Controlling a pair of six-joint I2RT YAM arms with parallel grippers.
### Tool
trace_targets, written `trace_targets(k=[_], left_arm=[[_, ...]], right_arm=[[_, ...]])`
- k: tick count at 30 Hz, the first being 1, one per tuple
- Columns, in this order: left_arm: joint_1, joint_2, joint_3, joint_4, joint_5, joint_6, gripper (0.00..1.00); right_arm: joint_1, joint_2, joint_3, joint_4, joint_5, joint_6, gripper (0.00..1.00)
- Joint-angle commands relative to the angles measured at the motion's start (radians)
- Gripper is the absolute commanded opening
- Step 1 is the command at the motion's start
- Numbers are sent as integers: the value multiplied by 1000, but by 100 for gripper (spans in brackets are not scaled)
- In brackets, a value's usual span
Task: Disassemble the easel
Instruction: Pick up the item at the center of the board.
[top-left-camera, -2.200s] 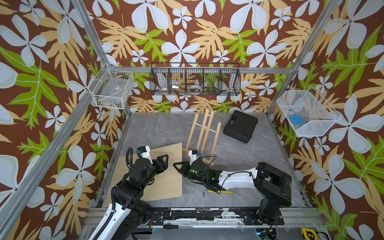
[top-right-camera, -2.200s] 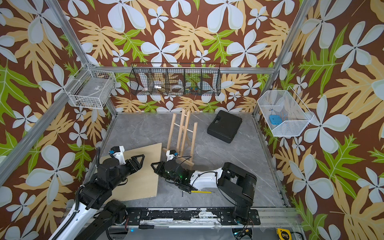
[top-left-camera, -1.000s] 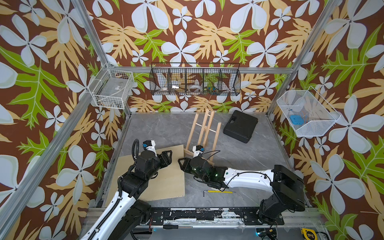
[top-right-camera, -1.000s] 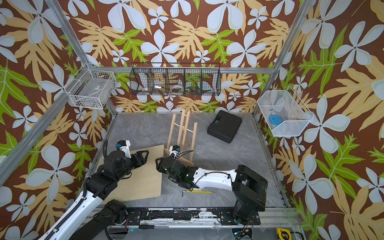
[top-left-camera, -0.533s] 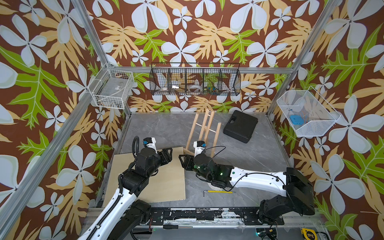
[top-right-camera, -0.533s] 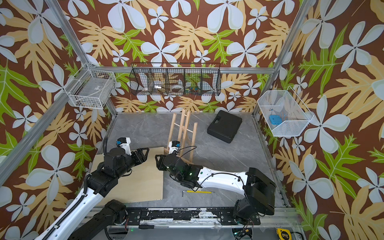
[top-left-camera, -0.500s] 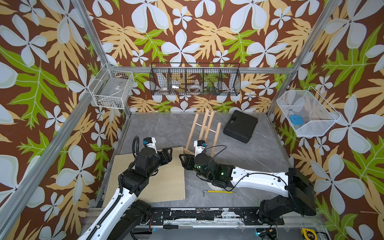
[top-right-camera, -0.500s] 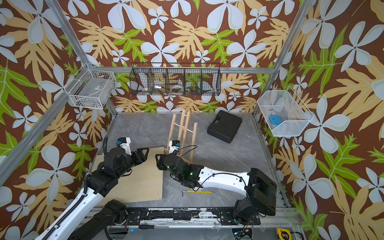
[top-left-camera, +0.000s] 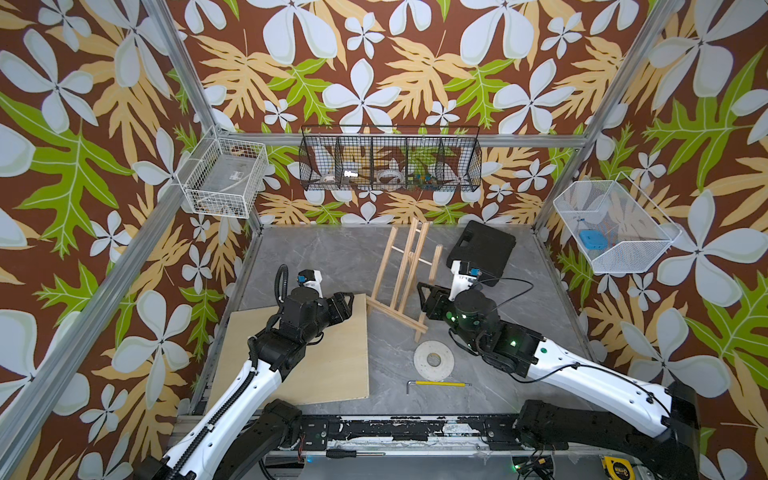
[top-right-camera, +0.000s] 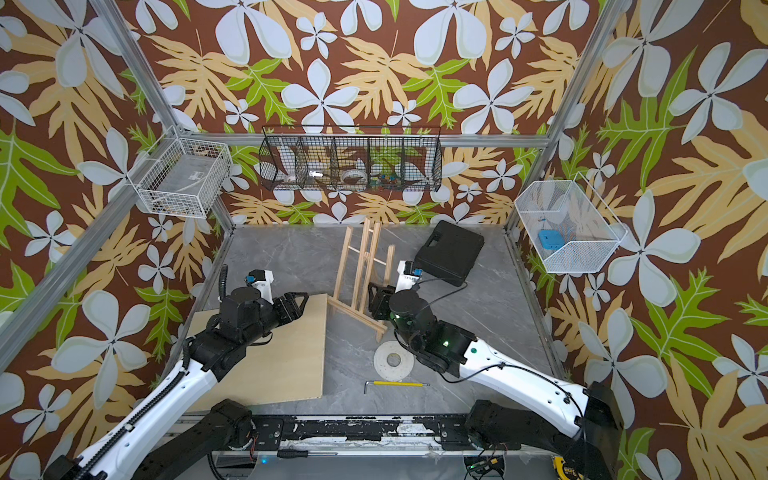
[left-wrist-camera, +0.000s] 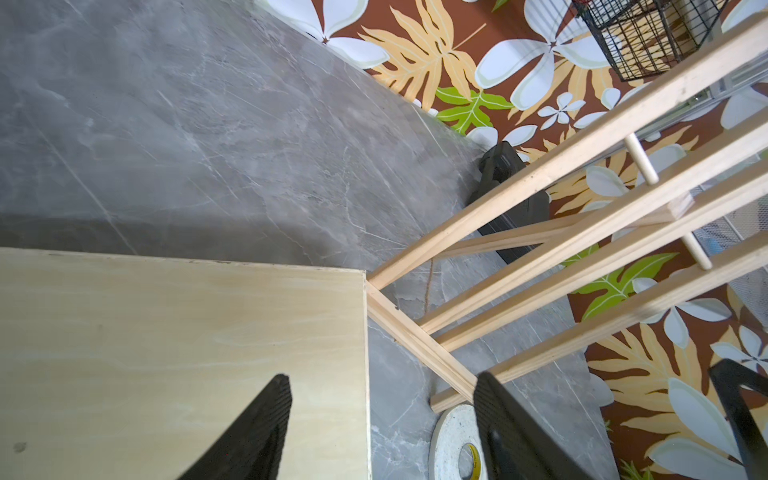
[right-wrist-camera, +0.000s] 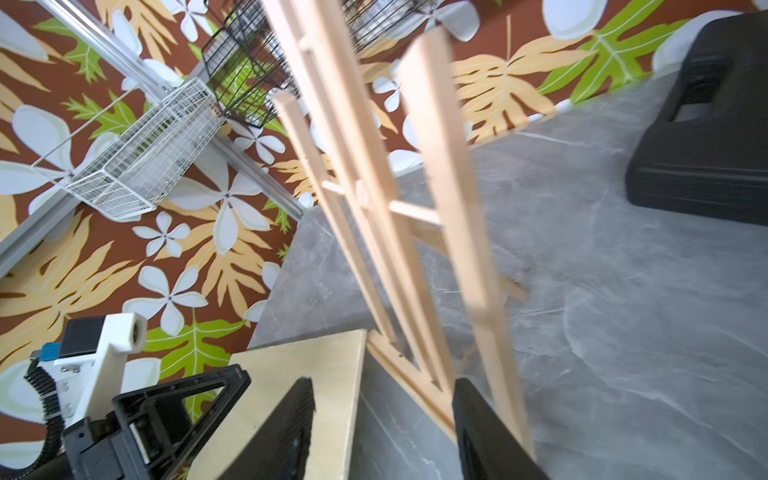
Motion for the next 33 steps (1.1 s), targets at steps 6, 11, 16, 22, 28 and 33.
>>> trace_targets(k=[6, 11, 16, 22, 28, 33], left_arm=[[2, 85, 6, 124, 103, -4, 72], [3, 102, 10, 125, 101, -2, 72], [4, 111, 11, 129, 95, -5, 72], [3, 137, 14, 152, 101, -4, 72], [3, 176, 12, 190, 104, -8, 72], [4, 217, 21, 213, 113, -4, 72]], right_arm=[[-230, 7, -30, 88, -262, -147, 59], [-259, 108, 52, 72, -297, -270, 58], [-279, 191, 98, 88, -316, -316, 55], [-296, 217, 94, 99, -262, -355, 39], [-298, 219, 91, 117, -207, -409, 23], [-299, 219, 93, 117, -104, -415, 19]])
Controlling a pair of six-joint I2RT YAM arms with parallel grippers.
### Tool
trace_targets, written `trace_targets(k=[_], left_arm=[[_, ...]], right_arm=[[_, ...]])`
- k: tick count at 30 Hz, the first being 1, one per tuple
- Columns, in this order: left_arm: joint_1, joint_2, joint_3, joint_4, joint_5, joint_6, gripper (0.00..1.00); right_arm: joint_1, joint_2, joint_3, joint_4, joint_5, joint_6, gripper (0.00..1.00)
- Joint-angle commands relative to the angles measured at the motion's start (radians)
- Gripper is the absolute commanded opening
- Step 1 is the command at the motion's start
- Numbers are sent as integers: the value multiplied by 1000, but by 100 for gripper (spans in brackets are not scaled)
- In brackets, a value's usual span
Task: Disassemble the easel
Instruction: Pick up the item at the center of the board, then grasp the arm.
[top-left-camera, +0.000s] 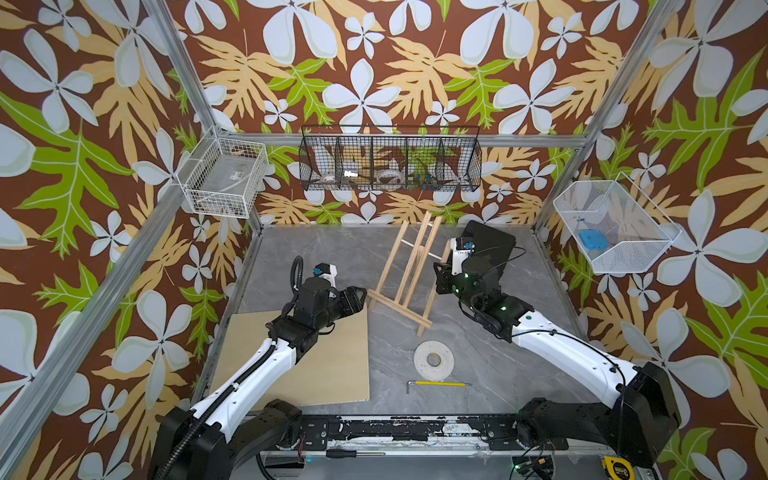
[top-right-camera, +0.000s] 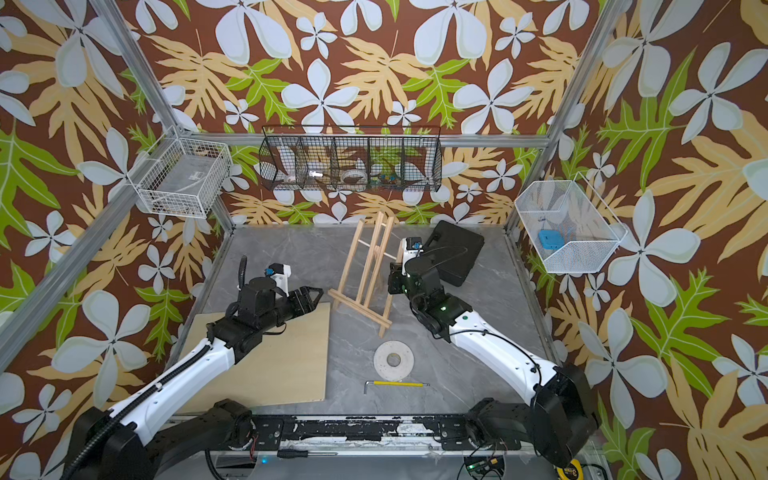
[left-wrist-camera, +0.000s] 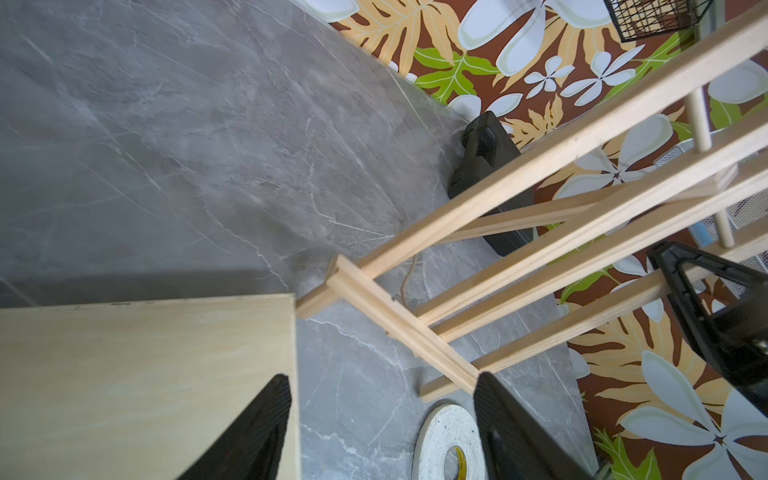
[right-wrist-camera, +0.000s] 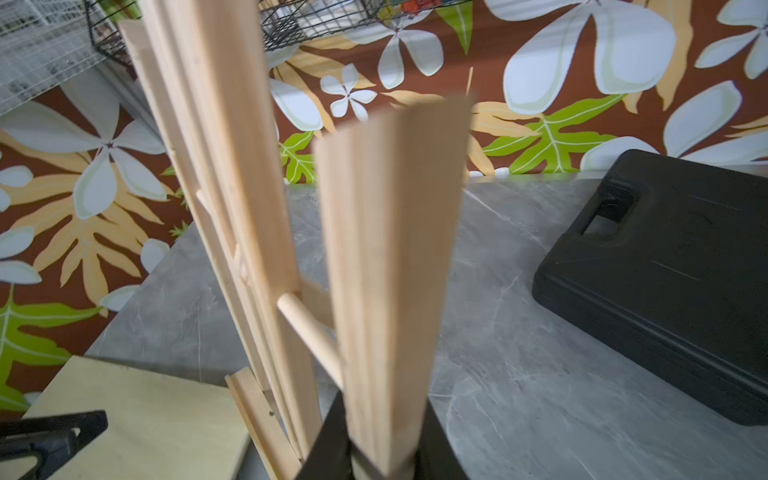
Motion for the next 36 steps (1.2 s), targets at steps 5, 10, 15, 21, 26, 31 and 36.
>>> trace_targets(k=[5, 10, 15, 21, 26, 31, 36], left_arm=[[2, 38, 10, 71, 20, 2, 72], [2, 31, 10, 101, 23, 18, 72], [2, 12, 20, 159, 47, 78, 72], [1, 9, 93, 172, 88, 180, 71], [-14, -13, 157, 167, 61, 289, 69], [-98, -50, 198, 164, -83, 462, 69], [-245, -67, 222, 168, -384, 578, 64]], right_arm=[[0, 4, 3, 27, 132, -32, 16], [0, -7, 17, 27, 132, -82, 14], [0, -53, 31, 29, 92, -143, 9], [0, -90, 75, -10, 44, -157, 6], [1, -106, 141, -85, -26, -128, 6], [5, -127, 225, -215, -100, -110, 6], [74, -149, 274, -309, -34, -110, 6]])
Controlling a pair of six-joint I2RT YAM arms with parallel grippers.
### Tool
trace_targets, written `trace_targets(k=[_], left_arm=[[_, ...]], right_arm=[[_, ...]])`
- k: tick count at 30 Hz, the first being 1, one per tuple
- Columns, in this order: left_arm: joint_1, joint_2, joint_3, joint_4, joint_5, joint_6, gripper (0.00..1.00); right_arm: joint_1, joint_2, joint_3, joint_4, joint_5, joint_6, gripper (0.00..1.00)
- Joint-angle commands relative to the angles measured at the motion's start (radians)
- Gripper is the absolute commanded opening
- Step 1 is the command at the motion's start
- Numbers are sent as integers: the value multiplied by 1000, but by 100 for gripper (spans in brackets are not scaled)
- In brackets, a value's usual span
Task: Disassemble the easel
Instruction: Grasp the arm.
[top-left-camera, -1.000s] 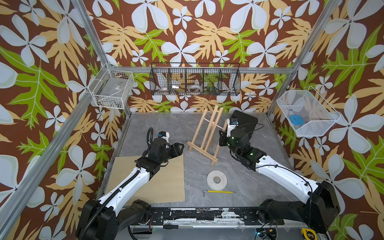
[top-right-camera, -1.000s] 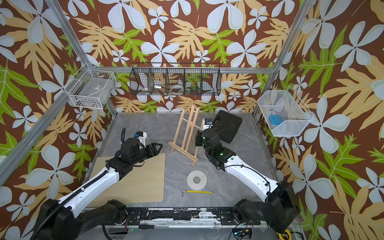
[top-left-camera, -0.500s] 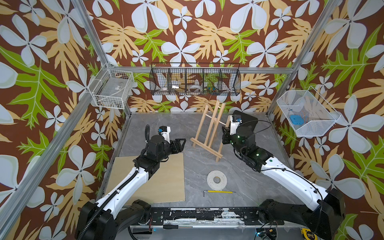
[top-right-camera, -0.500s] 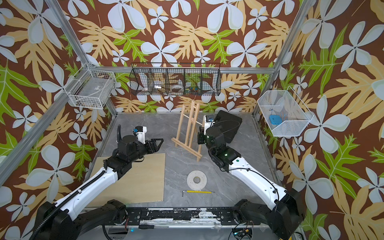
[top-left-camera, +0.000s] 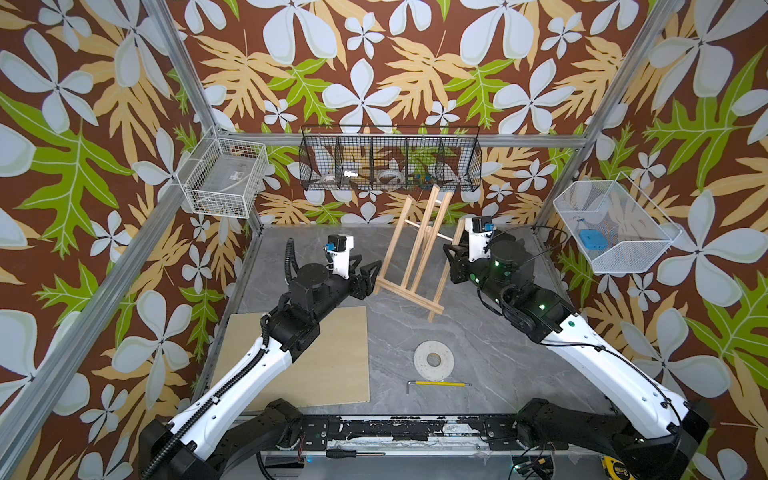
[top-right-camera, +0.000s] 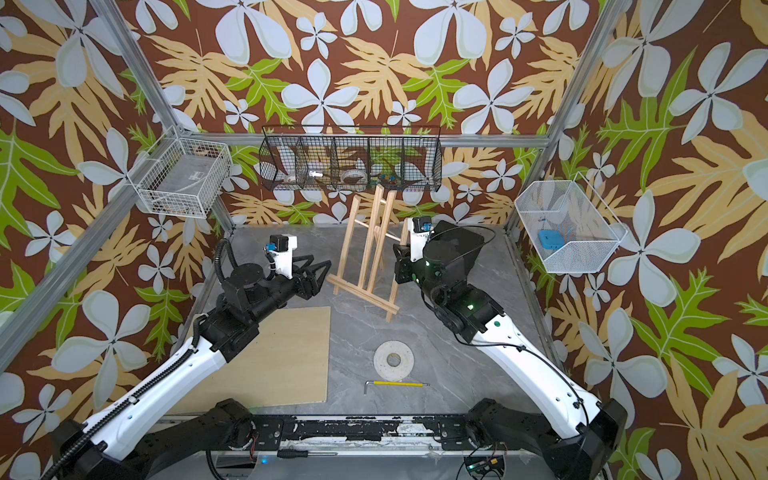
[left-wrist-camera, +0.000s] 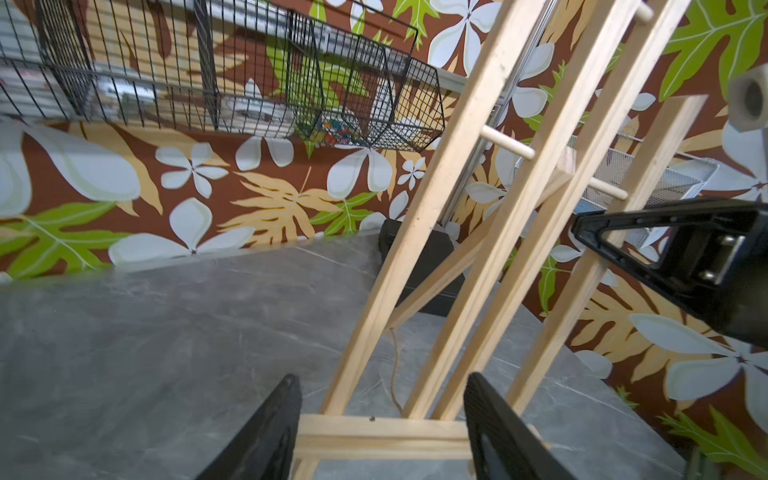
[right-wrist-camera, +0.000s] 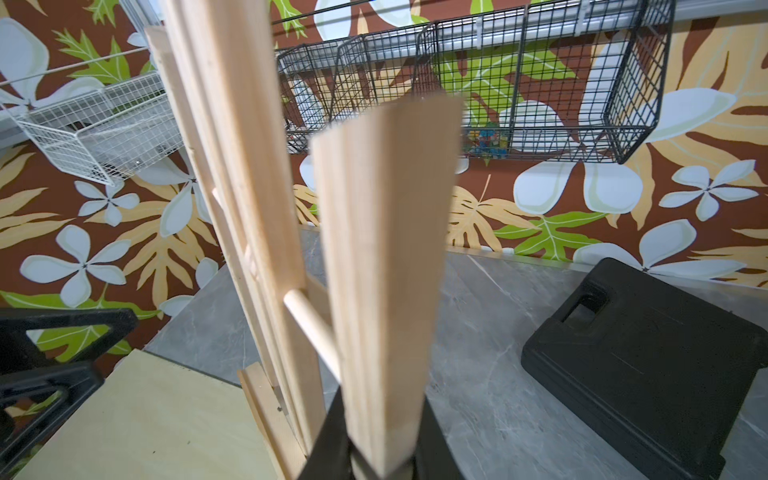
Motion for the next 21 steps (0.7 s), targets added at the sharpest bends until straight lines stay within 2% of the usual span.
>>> trace_targets(k=[1, 3, 5, 10, 15, 21], left_arm=[[-88, -6, 13, 35, -265, 146, 64], [-129, 2, 14, 66, -330, 162, 64], [-136, 15, 15, 100, -332, 147, 63], [-139, 51, 32, 122, -298, 141, 53], [-142, 83, 26, 162, -244, 148, 53], [-147, 138, 51, 171, -262, 162, 52]], right_arm=[[46, -12, 21, -43, 39, 20, 6], [65, -18, 24, -41, 44, 39, 6], [81, -21, 31, -47, 42, 58, 6], [91, -30, 35, -72, 7, 86, 6], [93, -40, 22, -69, 6, 111, 6], [93, -25, 31, -68, -34, 123, 6]])
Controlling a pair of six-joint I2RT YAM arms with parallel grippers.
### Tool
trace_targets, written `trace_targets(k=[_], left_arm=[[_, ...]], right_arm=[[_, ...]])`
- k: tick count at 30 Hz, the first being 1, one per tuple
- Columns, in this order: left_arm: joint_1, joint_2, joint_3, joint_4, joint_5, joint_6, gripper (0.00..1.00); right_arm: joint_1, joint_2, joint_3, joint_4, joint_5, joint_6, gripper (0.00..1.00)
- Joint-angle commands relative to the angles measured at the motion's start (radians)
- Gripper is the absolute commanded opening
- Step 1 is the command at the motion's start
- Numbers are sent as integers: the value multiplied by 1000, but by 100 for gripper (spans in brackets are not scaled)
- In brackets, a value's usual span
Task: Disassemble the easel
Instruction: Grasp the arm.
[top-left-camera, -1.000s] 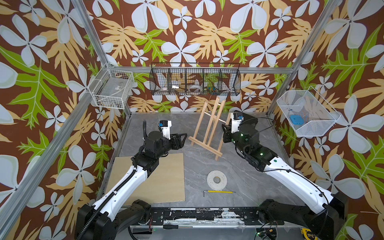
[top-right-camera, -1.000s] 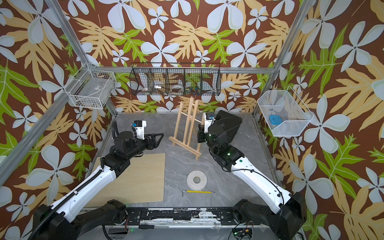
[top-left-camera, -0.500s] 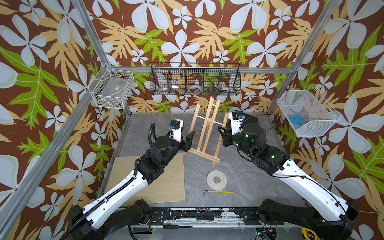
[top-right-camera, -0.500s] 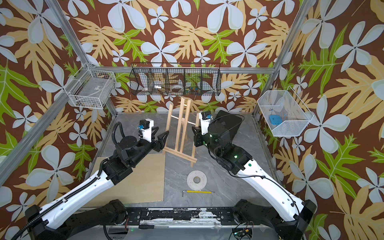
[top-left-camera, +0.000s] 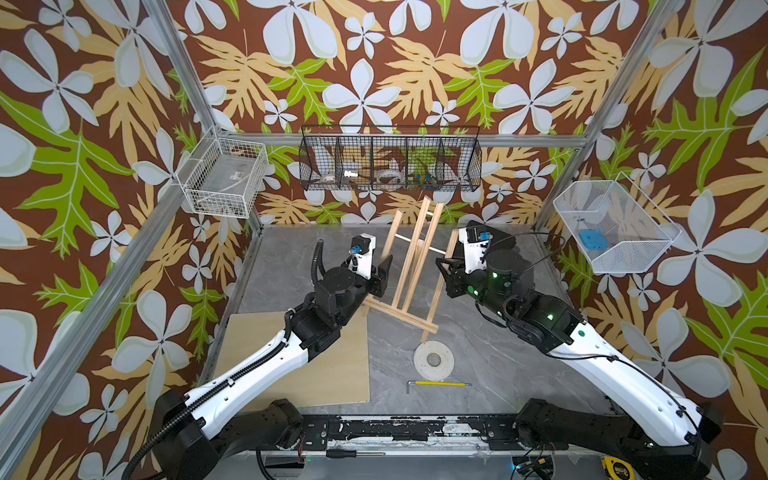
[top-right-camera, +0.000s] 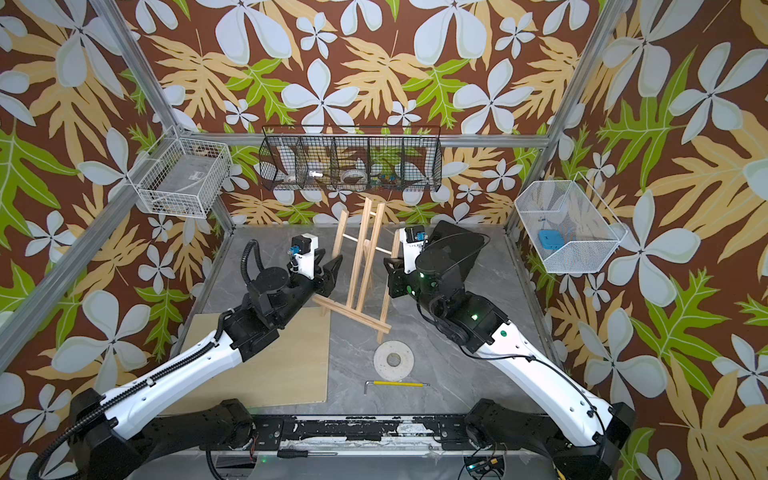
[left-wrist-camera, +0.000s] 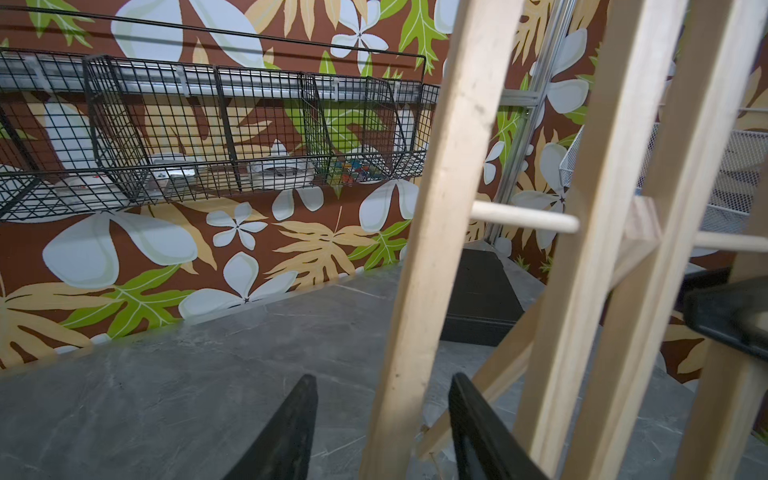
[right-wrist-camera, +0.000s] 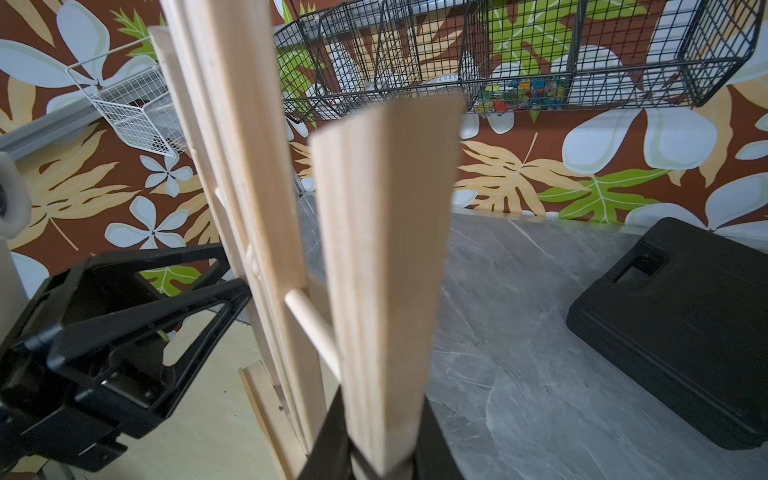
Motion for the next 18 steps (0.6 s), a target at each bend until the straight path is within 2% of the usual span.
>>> trace_targets(k=[1, 4, 6, 10, 13, 16, 18], left_arm=[[-2, 23, 20, 43, -15, 18, 51], [-2, 46, 33, 41, -37, 23, 49], [-2, 54, 42, 39, -52, 31, 43], [-2, 47, 42, 46, -85, 55, 20], [-2, 28, 23, 76, -90, 66, 2], [-1, 3, -14, 113, -96, 80, 0], [2, -18, -44, 131, -102, 95, 0]], right_arm=[[1, 9, 12, 42, -31, 19, 6], [0, 13, 4, 45, -40, 27, 6], [0, 9, -5, 60, -43, 35, 7], [1, 6, 1, 67, -37, 32, 14], [-1, -10, 17, 56, -21, 21, 30], [-2, -46, 34, 31, 24, 3, 45], [-7, -81, 39, 19, 71, -12, 50]])
